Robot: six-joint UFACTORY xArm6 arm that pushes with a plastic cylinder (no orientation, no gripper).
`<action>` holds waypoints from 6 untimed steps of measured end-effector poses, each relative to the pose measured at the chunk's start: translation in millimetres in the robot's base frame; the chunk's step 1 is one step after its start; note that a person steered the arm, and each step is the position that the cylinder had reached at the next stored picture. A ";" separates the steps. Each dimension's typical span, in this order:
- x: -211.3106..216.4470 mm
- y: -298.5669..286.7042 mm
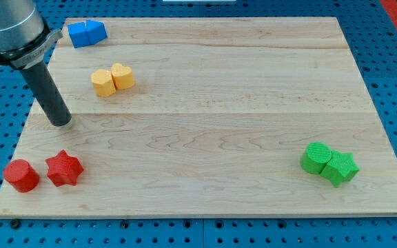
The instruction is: Point your arm at red circle
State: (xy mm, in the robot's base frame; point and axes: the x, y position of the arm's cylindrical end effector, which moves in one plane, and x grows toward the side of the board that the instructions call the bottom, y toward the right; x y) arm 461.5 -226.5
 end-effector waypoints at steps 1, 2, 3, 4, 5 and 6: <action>0.0 0.0; 1.6 26.6; -16.2 71.2; 16.4 20.9; 46.7 -75.3; 93.1 -77.5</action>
